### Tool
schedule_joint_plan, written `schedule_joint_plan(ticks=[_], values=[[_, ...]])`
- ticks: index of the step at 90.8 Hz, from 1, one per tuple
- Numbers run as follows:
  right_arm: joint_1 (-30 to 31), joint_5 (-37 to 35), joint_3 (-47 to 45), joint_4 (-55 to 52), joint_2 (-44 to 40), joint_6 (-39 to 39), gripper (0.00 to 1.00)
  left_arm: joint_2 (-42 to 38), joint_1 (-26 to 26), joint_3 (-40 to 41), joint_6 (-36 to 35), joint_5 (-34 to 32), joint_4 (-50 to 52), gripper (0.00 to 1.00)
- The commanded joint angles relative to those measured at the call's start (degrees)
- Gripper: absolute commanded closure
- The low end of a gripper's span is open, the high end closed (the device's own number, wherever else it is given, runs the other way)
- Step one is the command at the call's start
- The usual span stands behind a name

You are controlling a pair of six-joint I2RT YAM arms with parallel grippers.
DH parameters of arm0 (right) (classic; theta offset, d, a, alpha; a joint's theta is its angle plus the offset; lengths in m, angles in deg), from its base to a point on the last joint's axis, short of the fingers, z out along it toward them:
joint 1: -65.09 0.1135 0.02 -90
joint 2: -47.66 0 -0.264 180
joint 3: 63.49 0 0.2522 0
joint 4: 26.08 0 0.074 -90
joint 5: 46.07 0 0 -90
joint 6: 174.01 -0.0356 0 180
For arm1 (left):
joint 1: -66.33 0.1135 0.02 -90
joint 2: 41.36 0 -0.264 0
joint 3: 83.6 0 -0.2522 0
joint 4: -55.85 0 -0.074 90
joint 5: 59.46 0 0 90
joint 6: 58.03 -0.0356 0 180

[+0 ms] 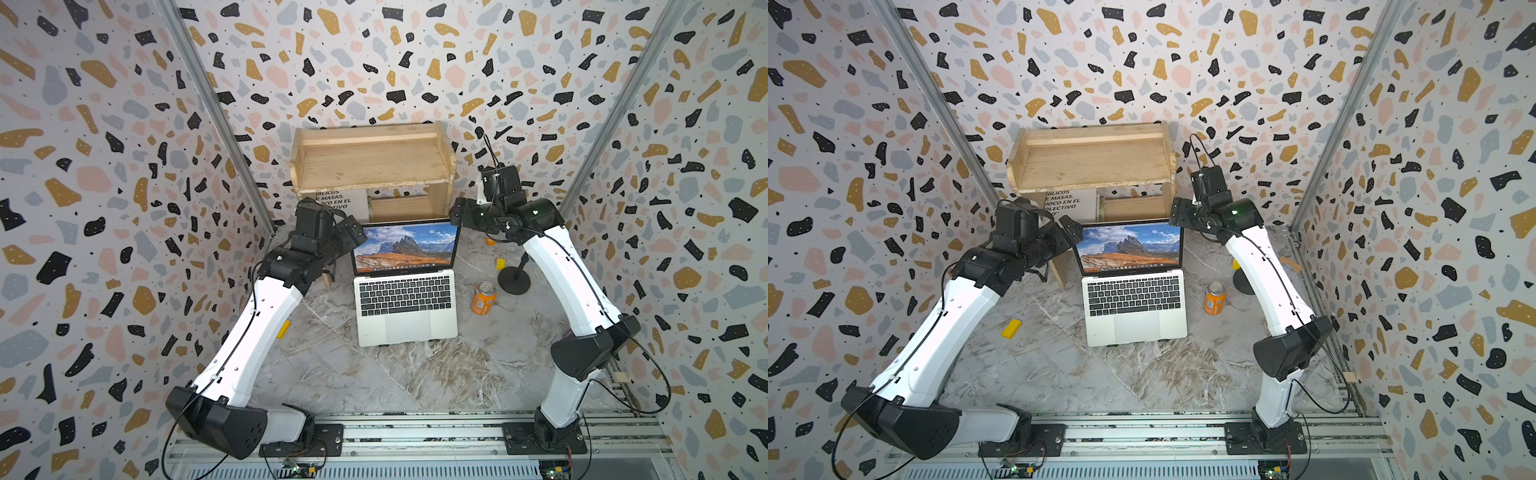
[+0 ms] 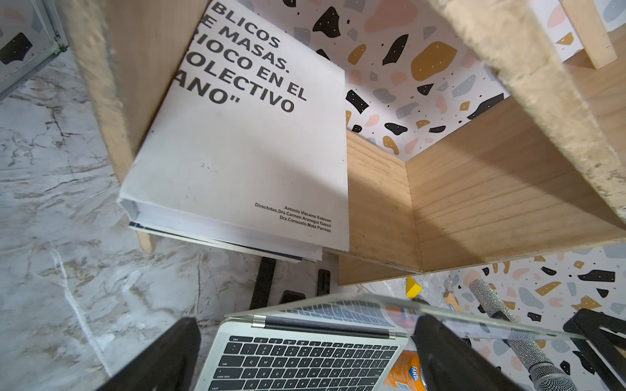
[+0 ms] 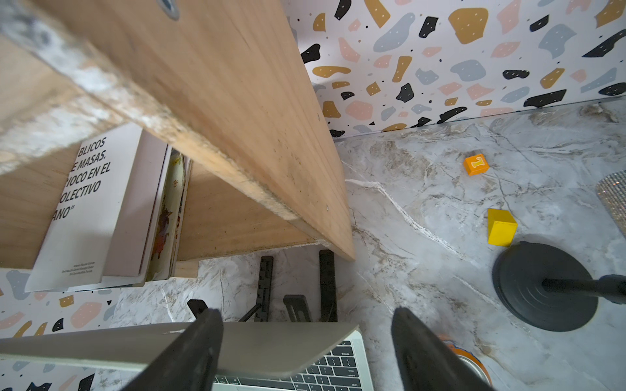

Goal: Close the laptop lid and set it aside
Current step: Close the lid of the laptop.

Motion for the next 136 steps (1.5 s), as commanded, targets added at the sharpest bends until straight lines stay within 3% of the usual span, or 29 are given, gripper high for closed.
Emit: schedule_joint_plan(ticks=[1, 25, 59, 136], values=[[0.7, -0.2, -1.0, -2.3, -1.8, 1.0, 0.17, -2.5, -0.3, -1.4, -0.4, -1.7, -2.7, 0.00], [0.9, -0.1, -2.5, -1.6, -2.5, 0.8, 0.17, 2.2, -0.3, -6.8, -2.4, -3.5, 0.3, 0.00], [0.9, 0.3, -5.6, -0.1, -4.2, 0.7, 0.18, 3.6, -0.3, -4.7, -2.0, -5.7, -1.5, 0.00], [1.4, 0.7, -7.5, 0.4, -4.7, 0.1, 0.18, 0.6, -0.3, 2.5, -2.2, -2.9, -3.0, 0.00]])
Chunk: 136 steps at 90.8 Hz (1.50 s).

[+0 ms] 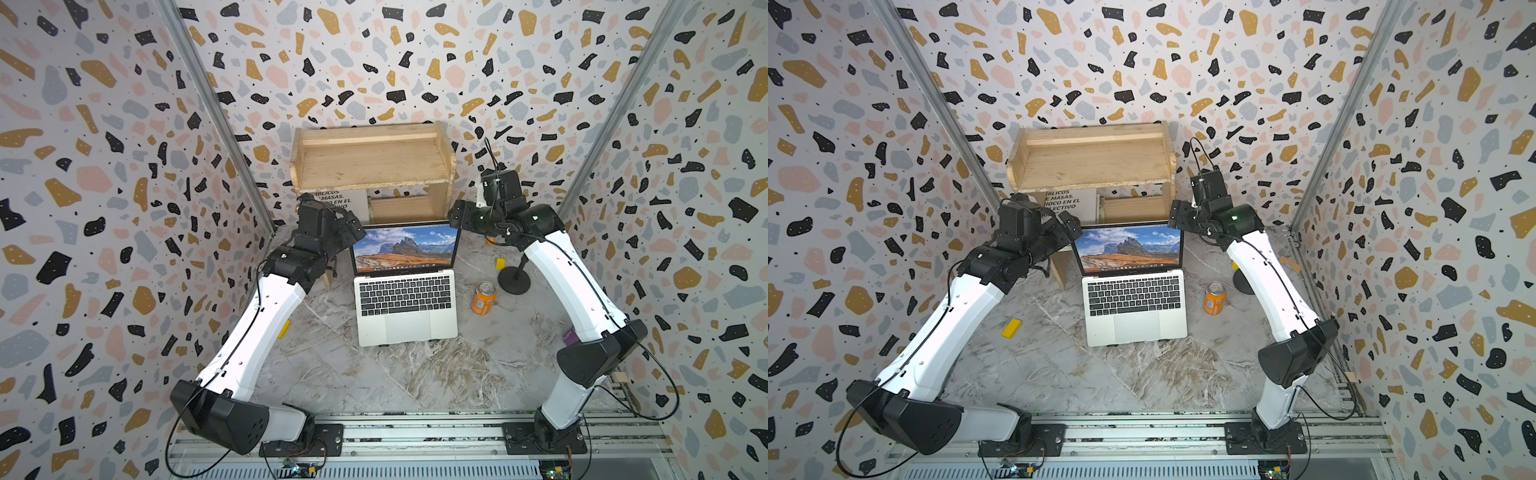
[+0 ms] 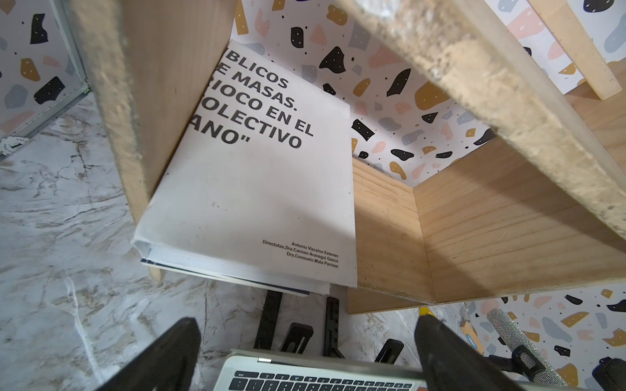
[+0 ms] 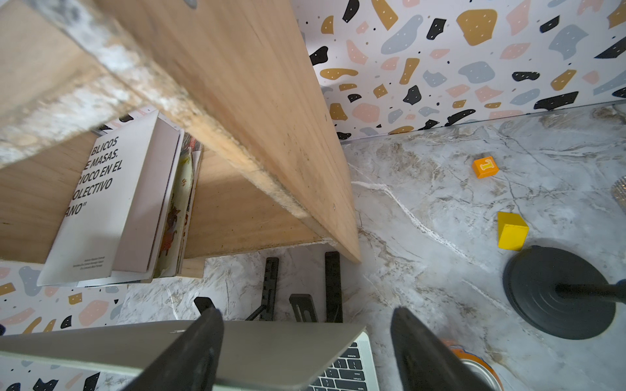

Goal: Close the laptop lid and set it aside
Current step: Close the lid of the laptop.

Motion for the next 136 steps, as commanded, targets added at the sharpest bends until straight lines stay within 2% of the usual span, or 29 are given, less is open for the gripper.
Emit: schedule_joint_plan(ticks=[1, 136], values=[[0.8, 0.4, -1.5, -3.9, -1.4, 0.4, 0.18, -1.1, -0.2, 1.7, -0.8, 1.2, 1.3, 0.00], [2.1, 0.4, -16.3, 1.3, -11.8, -1.0, 0.18, -10.8, -1.3, 11.7, 0.9, 4.1, 0.3, 0.00]])
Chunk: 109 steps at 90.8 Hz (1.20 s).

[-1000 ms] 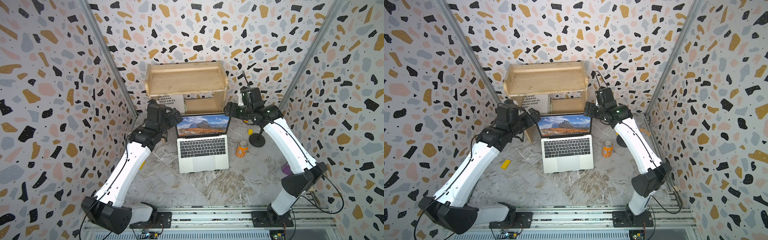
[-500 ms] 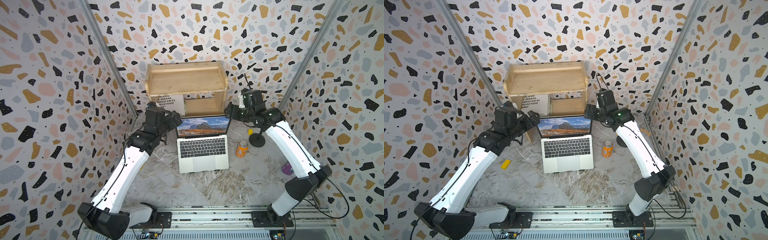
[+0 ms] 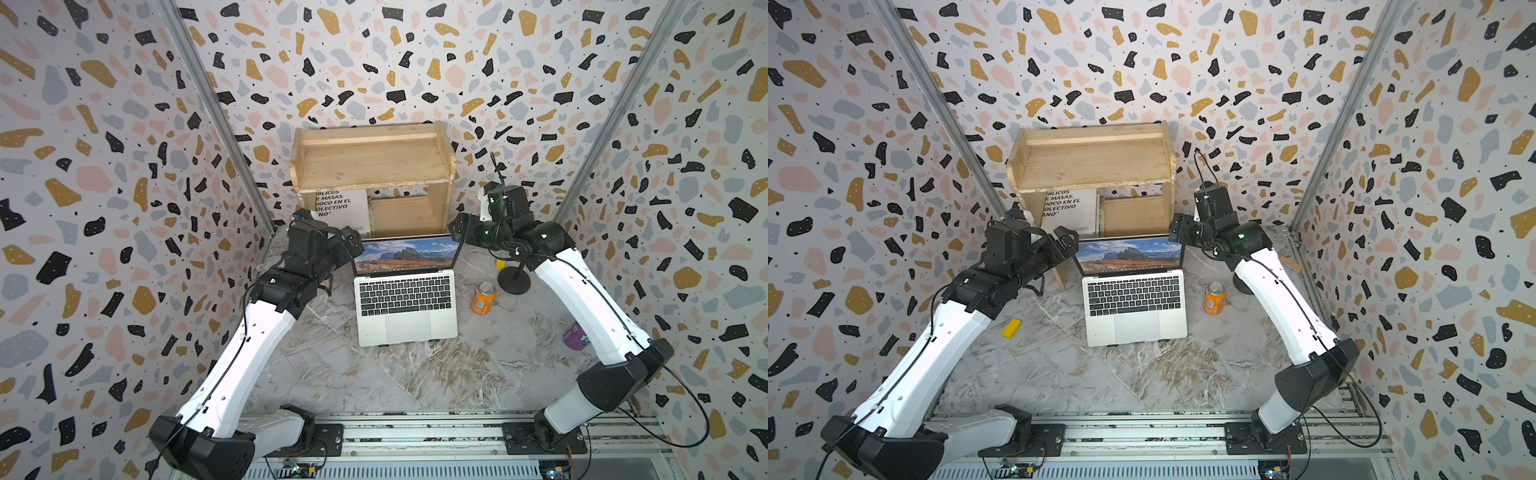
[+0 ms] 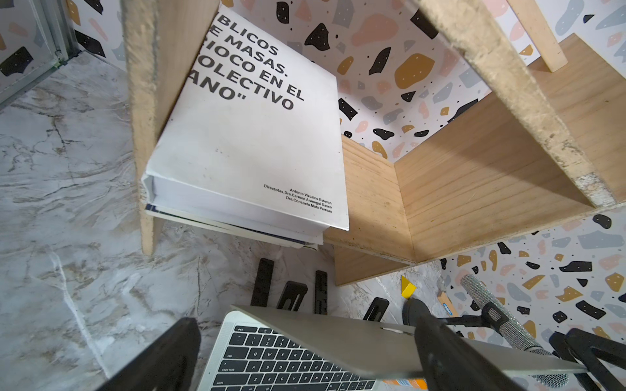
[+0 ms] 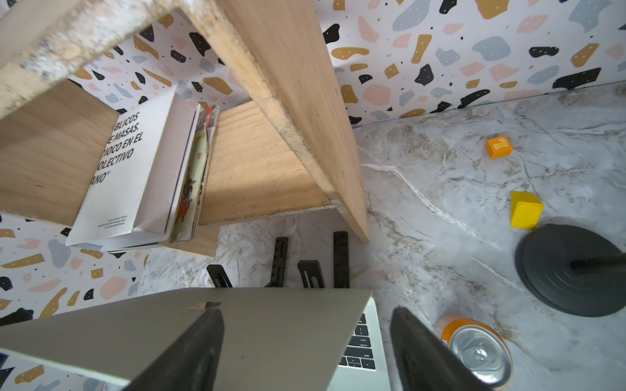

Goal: Close the laptop lid and set it aside
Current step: Close the lid of the laptop.

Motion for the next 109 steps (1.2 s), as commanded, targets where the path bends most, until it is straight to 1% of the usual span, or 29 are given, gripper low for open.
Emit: schedule_joint_plan(ticks=[1, 109], values=[[0.5, 0.0, -2.1, -4.0, -1.8, 0.3, 0.18, -1.1, -0.6, 1.9, -0.2, 0.5, 2.2, 0.00], [1.6, 0.4, -12.2, -1.1, -9.3, -1.1, 0.18, -8.7, -3.0, 10.2, 1.2, 1.5, 1.5, 0.00]])
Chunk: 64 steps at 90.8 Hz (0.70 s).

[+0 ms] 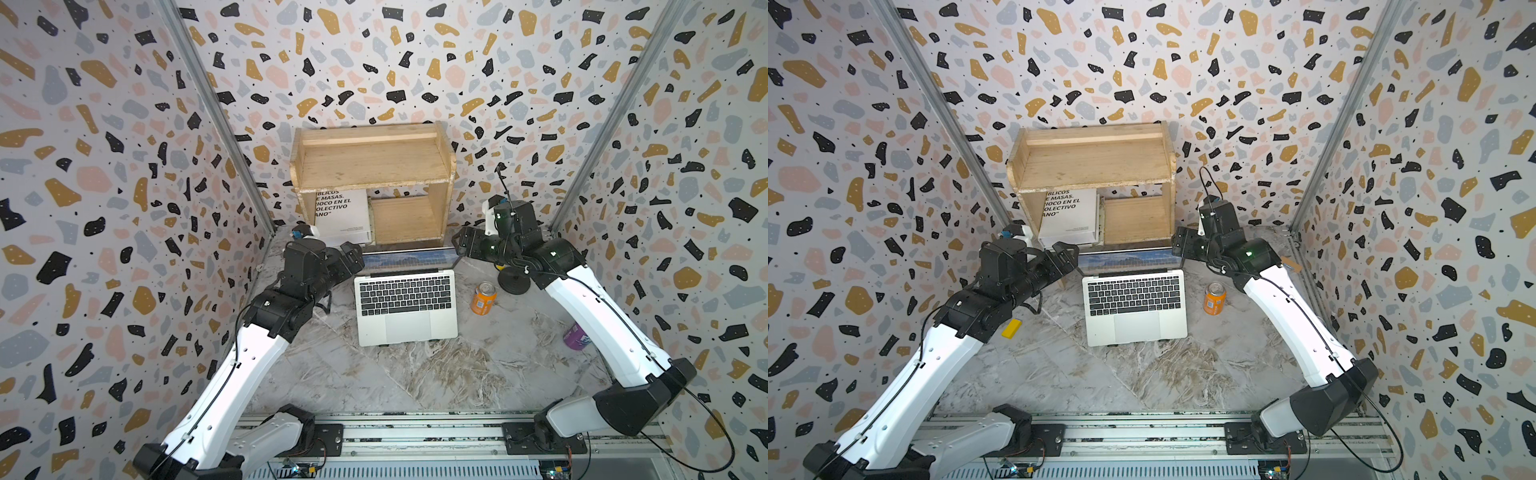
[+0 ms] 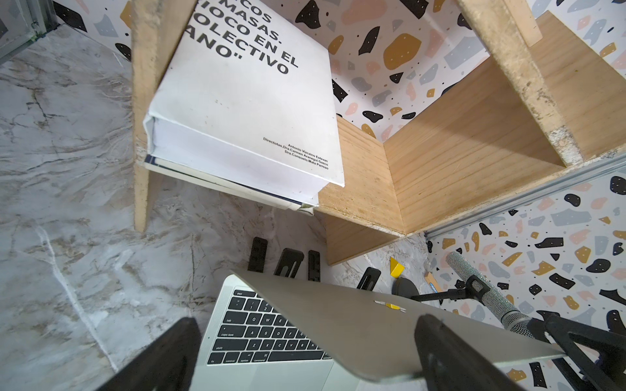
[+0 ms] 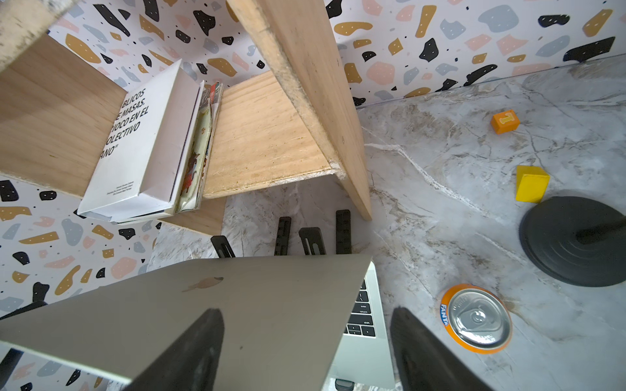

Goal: Close the laptop lid and set it aside
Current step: Close the lid of the laptop.

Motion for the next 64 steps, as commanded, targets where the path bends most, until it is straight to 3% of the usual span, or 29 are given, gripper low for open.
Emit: schedule_joint_plan(ticks=[1, 64], values=[[0.5, -0.4, -1.7, -3.6, -1.4, 0.3, 0.18, -0.8, -0.7, 2.2, -0.3, 0.5, 2.6, 0.00], [1.9, -0.3, -7.2, -2.6, -5.1, -0.4, 0.19, -6.1, -1.5, 6.5, 0.2, 1.5, 3.6, 0.00]])
